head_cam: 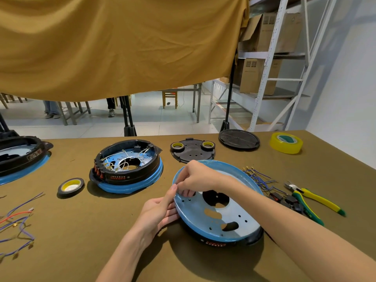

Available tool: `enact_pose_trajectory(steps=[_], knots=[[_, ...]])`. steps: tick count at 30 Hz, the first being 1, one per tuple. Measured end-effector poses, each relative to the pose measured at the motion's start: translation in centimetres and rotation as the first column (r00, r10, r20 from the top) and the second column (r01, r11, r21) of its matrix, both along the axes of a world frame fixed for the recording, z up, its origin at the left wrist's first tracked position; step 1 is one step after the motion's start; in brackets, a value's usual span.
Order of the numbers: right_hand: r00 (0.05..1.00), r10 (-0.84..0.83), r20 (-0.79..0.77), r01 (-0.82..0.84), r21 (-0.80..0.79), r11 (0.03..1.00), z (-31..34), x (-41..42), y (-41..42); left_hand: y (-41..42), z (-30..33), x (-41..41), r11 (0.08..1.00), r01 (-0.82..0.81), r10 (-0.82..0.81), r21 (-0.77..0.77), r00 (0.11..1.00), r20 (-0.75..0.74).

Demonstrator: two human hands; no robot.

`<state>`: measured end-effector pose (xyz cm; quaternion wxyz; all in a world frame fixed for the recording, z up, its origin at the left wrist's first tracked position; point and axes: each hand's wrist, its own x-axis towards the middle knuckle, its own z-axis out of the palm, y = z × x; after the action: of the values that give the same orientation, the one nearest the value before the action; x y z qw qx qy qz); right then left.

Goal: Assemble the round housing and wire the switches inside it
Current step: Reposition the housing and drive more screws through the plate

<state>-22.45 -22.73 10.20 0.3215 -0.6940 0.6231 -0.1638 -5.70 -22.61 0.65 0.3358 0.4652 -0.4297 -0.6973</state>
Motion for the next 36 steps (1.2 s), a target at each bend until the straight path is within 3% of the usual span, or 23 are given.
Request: enact_pose_trajectory(steps=[6, 12, 21, 36], knots=[[0.994, -0.060, 0.094, 0.058, 0.025, 0.998, -0.9, -1.2, -0.1, -0.1, -0.2, 0.2, 1.000, 0.025, -0.025, 0.005, 1.000, 0.002], [0.994, -0.089, 0.062, 0.088, 0.015, 0.996, -1.5, -0.9, -0.2, -0.1, -0.2, 0.1, 1.000, 0.011, -0.011, 0.001, 0.999, 0.042], [0.986, -0.164, 0.024, 0.160, 0.120, 0.980, -1.1, -0.3, -0.8, 0.3, 0.3, -0.1, 1.000, 0.006, -0.006, -0.005, 0.999, 0.043], [0.987, -0.161, -0.007, 0.161, 0.042, 0.986, -2.5, 0.0, -0.9, 0.2, 0.1, -0.2, 1.000, -0.007, 0.008, -0.017, 0.998, 0.059]])
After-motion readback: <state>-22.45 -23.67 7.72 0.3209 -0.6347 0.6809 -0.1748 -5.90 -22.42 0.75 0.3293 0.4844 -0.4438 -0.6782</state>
